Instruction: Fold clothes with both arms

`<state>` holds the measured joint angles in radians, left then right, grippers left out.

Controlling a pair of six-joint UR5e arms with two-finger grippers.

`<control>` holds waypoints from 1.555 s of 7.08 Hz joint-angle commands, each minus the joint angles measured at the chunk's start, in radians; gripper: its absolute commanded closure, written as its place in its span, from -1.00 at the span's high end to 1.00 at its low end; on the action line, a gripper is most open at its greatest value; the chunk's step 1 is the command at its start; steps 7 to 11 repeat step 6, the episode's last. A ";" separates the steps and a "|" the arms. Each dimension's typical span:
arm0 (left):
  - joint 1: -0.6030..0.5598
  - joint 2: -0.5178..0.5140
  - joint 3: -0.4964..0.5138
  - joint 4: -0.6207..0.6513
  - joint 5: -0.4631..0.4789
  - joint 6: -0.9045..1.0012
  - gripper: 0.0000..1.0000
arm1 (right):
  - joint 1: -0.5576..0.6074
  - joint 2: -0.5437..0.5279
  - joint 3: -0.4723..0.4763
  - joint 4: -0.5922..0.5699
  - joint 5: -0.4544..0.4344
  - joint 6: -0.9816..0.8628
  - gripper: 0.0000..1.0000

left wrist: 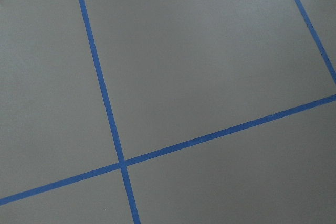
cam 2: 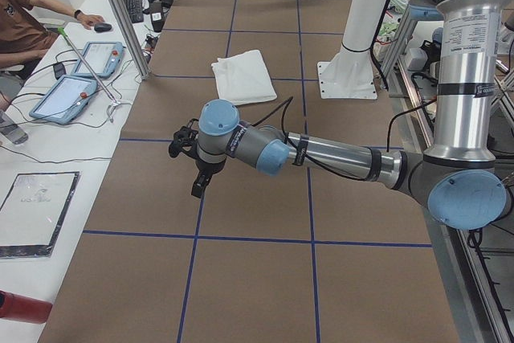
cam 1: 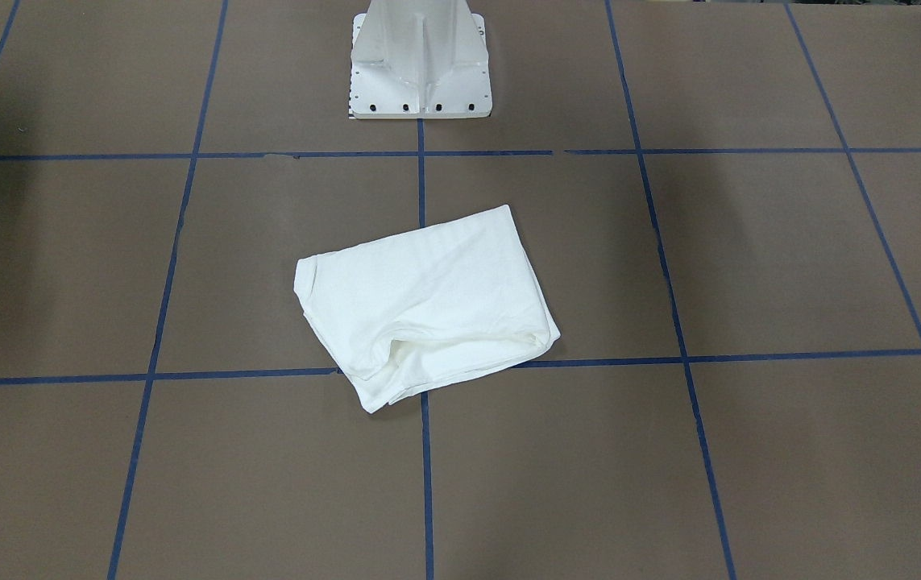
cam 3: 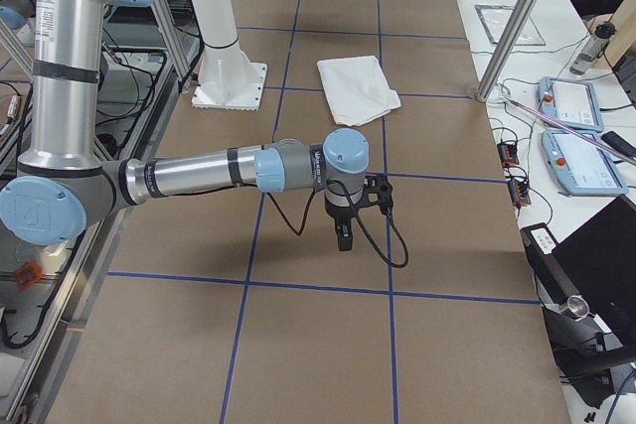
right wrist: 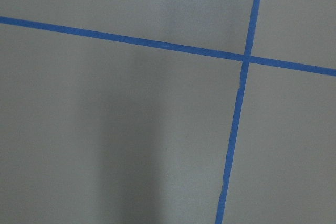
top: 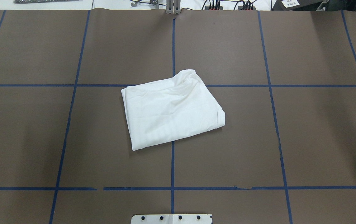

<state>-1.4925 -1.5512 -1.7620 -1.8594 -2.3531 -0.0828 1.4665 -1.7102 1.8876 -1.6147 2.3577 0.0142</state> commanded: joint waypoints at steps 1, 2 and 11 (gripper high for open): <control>0.000 0.000 0.001 0.000 0.000 0.000 1.00 | 0.000 0.000 -0.004 -0.001 0.000 0.000 1.00; 0.001 0.000 0.003 0.000 0.000 0.000 1.00 | 0.000 -0.002 -0.002 -0.001 0.002 0.000 1.00; 0.000 0.008 0.001 0.005 0.000 0.000 1.00 | 0.000 -0.005 -0.002 0.001 0.000 -0.002 1.00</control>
